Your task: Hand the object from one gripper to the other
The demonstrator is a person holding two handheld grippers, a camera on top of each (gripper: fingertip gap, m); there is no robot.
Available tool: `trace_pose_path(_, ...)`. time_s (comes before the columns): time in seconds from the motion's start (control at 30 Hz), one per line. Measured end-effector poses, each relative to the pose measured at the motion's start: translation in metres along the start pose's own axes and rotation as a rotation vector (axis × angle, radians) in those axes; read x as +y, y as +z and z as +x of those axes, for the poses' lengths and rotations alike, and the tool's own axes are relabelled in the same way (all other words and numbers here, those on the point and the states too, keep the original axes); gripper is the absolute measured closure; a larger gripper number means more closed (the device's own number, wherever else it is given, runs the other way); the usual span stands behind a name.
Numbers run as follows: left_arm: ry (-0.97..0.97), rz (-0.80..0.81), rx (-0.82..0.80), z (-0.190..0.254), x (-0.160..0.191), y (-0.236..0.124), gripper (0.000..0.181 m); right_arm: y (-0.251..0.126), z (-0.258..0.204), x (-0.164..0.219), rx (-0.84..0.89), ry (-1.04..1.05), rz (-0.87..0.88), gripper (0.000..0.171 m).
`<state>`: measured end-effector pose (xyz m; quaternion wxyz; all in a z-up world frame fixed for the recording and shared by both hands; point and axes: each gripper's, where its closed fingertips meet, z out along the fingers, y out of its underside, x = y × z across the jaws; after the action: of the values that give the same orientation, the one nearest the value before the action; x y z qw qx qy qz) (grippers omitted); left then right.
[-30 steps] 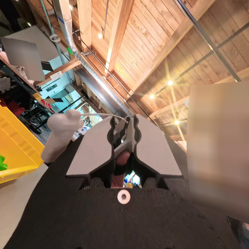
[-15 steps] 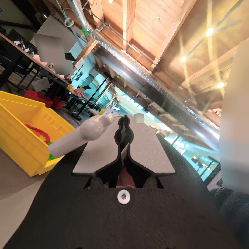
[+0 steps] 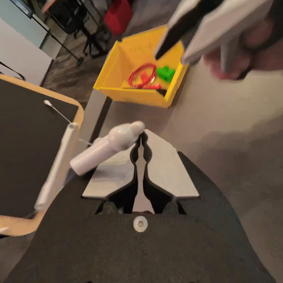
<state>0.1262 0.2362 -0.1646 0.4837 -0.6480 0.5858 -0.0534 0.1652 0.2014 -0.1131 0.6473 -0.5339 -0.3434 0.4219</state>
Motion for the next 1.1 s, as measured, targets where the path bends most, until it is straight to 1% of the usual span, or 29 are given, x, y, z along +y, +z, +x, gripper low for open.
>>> trace_pose_path(0.07,0.166,-0.113,-0.023,0.003,0.009,0.005,0.18,0.006,-0.005,0.003,-0.019,-0.021,-0.025,0.148)
trace_pose_path(0.13,0.254,-0.164,-0.043,0.002,0.012,0.006,0.179,0.01,-0.01,0.008,-0.04,-0.04,-0.052,0.146)
trace_pose_path(0.23,0.294,-0.178,-0.045,0.0,0.009,0.004,0.18,0.013,-0.017,0.016,-0.065,-0.073,-0.085,0.144)
trace_pose_path(0.3,0.328,-0.199,-0.088,-0.007,0.01,0.003,0.18,0.013,-0.021,0.018,-0.079,-0.07,-0.09,0.142)
trace_pose_path(0.43,0.393,-0.211,-0.167,-0.017,0.006,0.001,0.18,0.013,-0.019,0.014,-0.082,-0.003,-0.074,0.137)
trace_pose_path(0.5,0.43,-0.221,-0.198,-0.018,0.005,0.001,0.18,0.015,-0.015,0.012,-0.068,0.045,-0.082,0.139)
trace_pose_path(0.63,0.496,-0.255,-0.264,-0.021,0.003,0.003,0.18,0.025,-0.015,0.023,-0.066,0.151,-0.172,0.139)
trace_pose_path(0.7,0.52,-0.259,-0.29,-0.021,0.001,0.004,0.18,0.03,-0.012,0.034,-0.037,0.169,-0.236,0.144)
trace_pose_path(0.8,0.548,-0.266,-0.316,-0.02,-0.001,0.004,0.18,0.033,-0.011,0.046,-0.006,0.14,-0.31,0.154)
trace_pose_path(0.87,0.561,-0.271,-0.316,-0.018,-0.001,0.005,0.18,0.033,-0.009,0.05,0.026,0.11,-0.343,0.167)
trace_pose_path(0.9,0.566,-0.276,-0.323,-0.018,-0.001,0.005,0.18,0.032,-0.006,0.052,0.048,0.089,-0.356,0.17)
trace_pose_path(1.0,0.557,-0.277,-0.32,-0.017,0.0,0.004,0.18,0.031,-0.002,0.053,0.085,0.021,-0.377,0.171)
trace_pose_path(1.1,0.541,-0.269,-0.318,-0.017,0.0,0.003,0.18,0.031,0.0,0.049,0.086,-0.005,-0.36,0.171)
